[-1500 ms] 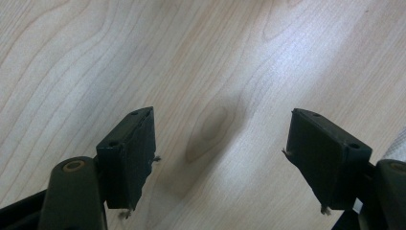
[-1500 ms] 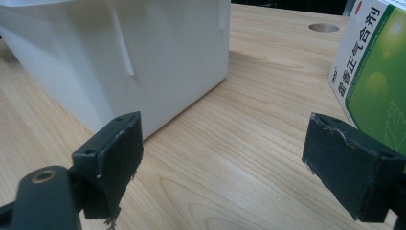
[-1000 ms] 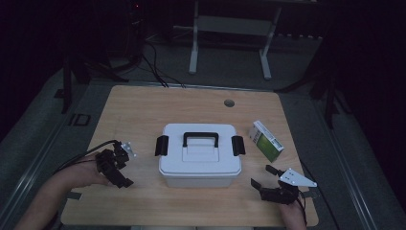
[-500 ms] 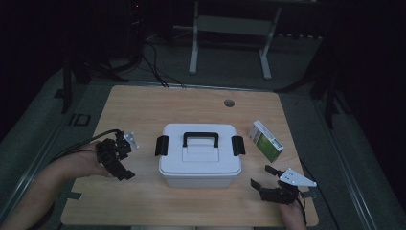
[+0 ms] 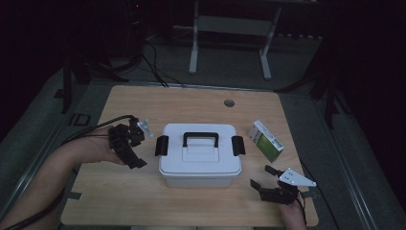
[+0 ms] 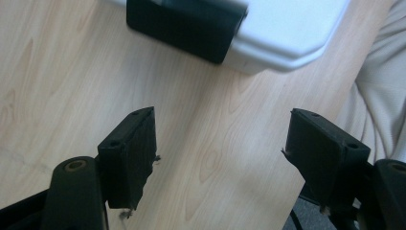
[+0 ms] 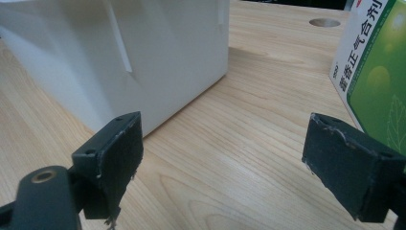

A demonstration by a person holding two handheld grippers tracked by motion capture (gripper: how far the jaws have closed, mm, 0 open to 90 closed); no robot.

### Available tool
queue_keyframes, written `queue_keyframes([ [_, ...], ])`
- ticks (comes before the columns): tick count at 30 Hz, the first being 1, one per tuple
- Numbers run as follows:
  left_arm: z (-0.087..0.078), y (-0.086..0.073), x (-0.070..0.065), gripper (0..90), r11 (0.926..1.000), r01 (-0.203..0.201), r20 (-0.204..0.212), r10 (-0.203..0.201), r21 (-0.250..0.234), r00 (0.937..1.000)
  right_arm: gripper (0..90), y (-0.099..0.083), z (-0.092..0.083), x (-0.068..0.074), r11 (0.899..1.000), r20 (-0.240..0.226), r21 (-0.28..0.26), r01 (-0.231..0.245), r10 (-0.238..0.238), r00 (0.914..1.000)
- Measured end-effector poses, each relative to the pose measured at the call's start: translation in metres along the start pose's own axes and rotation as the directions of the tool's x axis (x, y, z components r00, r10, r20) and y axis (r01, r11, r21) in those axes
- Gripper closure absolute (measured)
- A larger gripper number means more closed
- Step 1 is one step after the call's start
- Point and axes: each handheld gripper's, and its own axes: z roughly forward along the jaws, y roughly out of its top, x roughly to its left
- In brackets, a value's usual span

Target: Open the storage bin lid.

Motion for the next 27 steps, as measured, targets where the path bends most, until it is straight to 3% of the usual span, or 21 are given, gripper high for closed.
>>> queue_keyframes([
  [4, -0.002, 0.013, -0.001, 26.2, 0.9997, -0.025, 0.001, 0.025, 0.007, 0.9997, 13.4, 0.000, 0.000, 0.000, 1.000, -0.001, -0.001, 0.000, 0.000, 1.0000],
  [6, -0.001, 0.019, -0.002, 26.2, 0.9990, -0.043, -0.022, 0.044, 0.014, 0.9988, 13.5, 0.000, 0.000, 0.001, 1.000, -0.003, 0.000, 0.002, -0.002, 1.0000],
  [17, 0.004, 0.053, -0.003, 26.2, 0.9946, -0.103, -0.004, 0.103, 0.018, 0.9947, 13.5, 0.000, 0.000, 0.001, 1.000, -0.005, -0.001, 0.003, -0.003, 1.0000],
  [24, 0.007, 0.074, -0.002, 26.2, 0.9908, -0.132, -0.033, 0.133, 0.030, 0.9906, 13.5, -0.001, 0.000, 0.001, 1.000, -0.009, -0.002, 0.005, -0.005, 1.0000],
  [27, 0.010, 0.083, -0.003, 26.2, 0.9891, -0.143, -0.021, 0.144, 0.035, 0.9894, 13.5, -0.001, 0.000, 0.001, 1.000, -0.008, -0.006, 0.008, -0.008, 0.9999],
])
